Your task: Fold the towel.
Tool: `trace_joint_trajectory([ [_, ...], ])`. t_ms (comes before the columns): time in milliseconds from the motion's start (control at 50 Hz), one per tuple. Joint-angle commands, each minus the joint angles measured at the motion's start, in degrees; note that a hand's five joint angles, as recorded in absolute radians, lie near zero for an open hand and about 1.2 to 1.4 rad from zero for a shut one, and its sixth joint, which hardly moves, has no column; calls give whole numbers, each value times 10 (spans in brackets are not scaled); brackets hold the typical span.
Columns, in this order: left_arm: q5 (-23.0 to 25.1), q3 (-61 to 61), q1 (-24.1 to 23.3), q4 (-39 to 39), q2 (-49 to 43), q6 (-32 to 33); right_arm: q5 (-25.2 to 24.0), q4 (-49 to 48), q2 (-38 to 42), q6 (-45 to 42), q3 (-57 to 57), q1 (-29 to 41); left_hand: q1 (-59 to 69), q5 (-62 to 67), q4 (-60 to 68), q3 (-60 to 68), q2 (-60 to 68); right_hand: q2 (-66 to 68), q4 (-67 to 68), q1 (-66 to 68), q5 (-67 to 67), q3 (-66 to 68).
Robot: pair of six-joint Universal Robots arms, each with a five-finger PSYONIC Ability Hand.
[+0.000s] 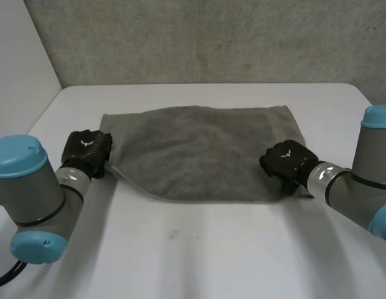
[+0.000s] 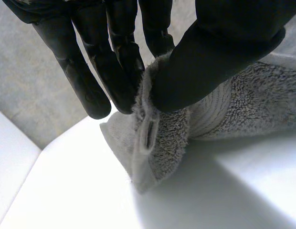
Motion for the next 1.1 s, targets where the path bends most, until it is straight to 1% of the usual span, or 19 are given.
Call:
trace_joint_trajectory([
  [20,-1,-10,15,6,21,-3,7,-54,-10,124,34,-34,120,107,102,103,103,-7,-2,48,-8,-3],
  [60,-1,-14,15,7,30,-5,7,-82,-27,187,61,-52,120,107,102,103,103,-54,-49,1,-55,-50],
  [80,-1,-14,15,7,30,-5,7,-83,-27,188,61,-52,120,107,102,103,103,-54,-49,1,-55,-50],
  [140,-1,-15,19,7,37,-7,9,-105,-34,239,93,-70,120,107,102,103,103,-118,-113,-63,-118,-114],
  [240,-1,-19,19,7,40,-7,11,-102,-39,242,111,-83,120,107,102,103,103,-163,-158,-108,-164,-160],
  [320,-1,-21,19,7,40,-7,8,-105,-48,239,121,-98,120,107,102,103,103,-158,-153,-103,-159,-155],
  [420,-1,-21,23,7,41,-7,3,-109,-56,211,137,-115,120,107,102,103,103,-128,-123,-73,-129,-124],
  [520,0,-19,27,7,41,-7,6,-134,-47,156,151,-122,120,107,102,103,103,-90,-84,-35,-90,-86],
  [600,0,-20,27,7,42,-7,7,-163,-32,147,148,-123,120,107,102,103,103,-39,-34,16,-40,-35],
  [740,0,-21,28,7,43,-7,7,-168,-16,147,138,-120,120,107,102,103,103,20,25,75,19,24],
  [780,0,-21,28,7,43,-7,8,-168,-10,149,132,-120,120,107,102,103,103,105,110,160,104,109],
  [800,0,-21,28,7,43,-7,8,-168,-10,149,131,-120,120,107,102,103,103,106,111,161,105,110],
  [840,0,-21,27,7,43,-7,8,-168,-7,153,125,-118,120,107,102,103,103,189,195,244,189,193],
  [860,0,-21,27,7,43,-7,10,-168,-4,154,122,-117,120,107,102,103,103,195,200,250,194,199],
  [920,0,-22,27,6,43,-7,11,-167,0,155,118,-117,120,107,102,103,103,190,195,245,189,194],
  [960,0,-22,27,6,44,-7,11,-162,6,157,115,-116,120,107,102,103,103,133,138,188,132,137],
  [1000,0,-22,27,6,44,-7,11,-162,6,157,115,-116,120,107,102,103,103,133,138,188,132,136],
  [1040,0,-22,27,6,45,-7,11,-158,8,170,115,-115,120,107,102,103,103,24,29,79,23,28],
  [1100,0,-22,27,6,45,-7,11,-156,7,196,114,-116,120,107,102,103,103,21,27,77,21,25],
])
